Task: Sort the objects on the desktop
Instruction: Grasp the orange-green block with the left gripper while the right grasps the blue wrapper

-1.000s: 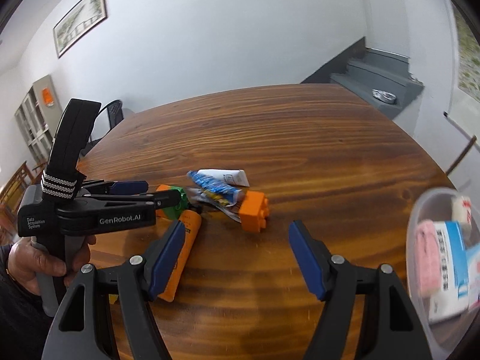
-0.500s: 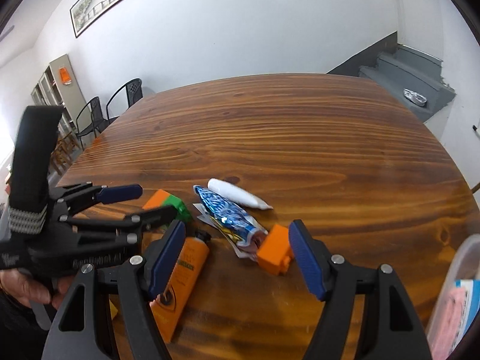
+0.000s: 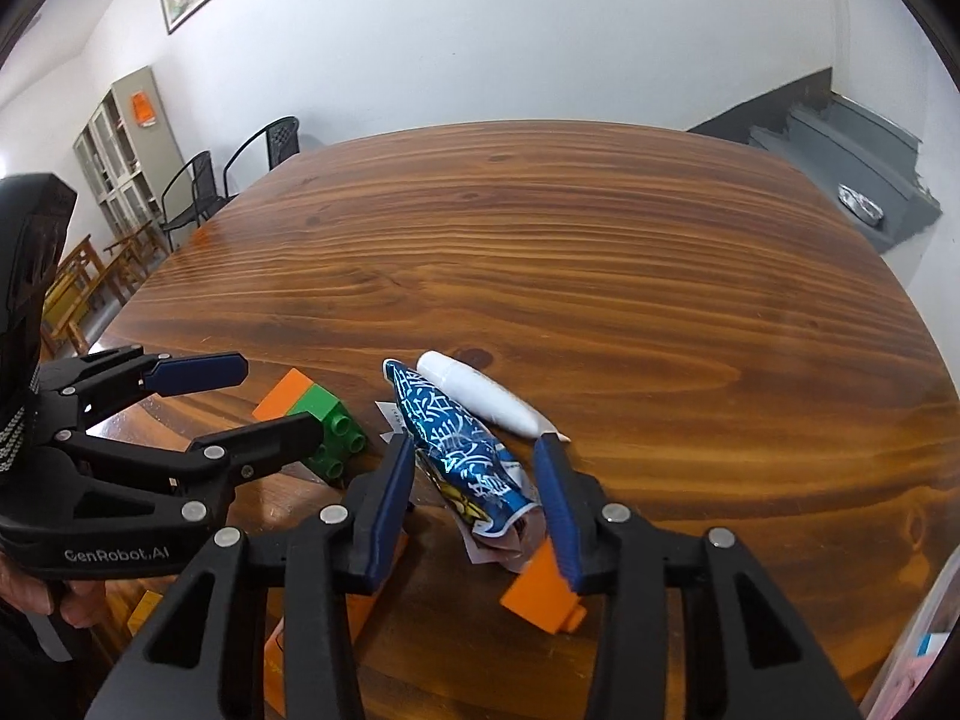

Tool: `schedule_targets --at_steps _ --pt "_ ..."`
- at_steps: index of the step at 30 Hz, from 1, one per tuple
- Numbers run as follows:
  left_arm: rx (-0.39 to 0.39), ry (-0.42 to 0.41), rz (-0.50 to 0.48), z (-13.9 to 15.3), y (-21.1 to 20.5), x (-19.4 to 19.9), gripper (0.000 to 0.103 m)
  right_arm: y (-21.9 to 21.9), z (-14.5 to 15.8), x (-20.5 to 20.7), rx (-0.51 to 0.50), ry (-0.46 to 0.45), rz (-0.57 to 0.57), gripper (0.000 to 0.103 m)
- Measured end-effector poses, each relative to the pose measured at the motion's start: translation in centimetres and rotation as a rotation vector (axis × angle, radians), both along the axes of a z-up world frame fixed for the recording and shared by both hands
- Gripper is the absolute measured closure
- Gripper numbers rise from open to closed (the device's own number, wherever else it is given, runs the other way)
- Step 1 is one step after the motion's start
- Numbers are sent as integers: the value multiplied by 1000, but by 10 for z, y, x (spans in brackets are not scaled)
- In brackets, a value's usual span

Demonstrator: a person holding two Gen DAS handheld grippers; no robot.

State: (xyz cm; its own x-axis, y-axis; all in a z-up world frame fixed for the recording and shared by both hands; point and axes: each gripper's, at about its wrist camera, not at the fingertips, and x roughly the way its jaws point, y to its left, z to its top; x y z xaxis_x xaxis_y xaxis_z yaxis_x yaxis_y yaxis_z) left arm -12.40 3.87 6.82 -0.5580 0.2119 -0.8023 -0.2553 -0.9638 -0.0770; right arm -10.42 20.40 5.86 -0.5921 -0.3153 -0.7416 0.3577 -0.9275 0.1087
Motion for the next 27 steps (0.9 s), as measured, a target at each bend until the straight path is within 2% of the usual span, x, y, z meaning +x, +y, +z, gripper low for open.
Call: schedule_targets --at_steps 9,20,25,27 --pt "15 -11 20 0 -4 -2 27 -11 -11 -7 28 -3 24 57" --pt "-13 0 -2 -1 7 4 27 3 -3 2 -66 -5 -33 68" --pt "-34 2 19 -9 7 1 27 12 8 9 -124 8 -54 69" --pt "-16 5 24 -10 4 0 33 14 11 14 -143 8 -60 70"
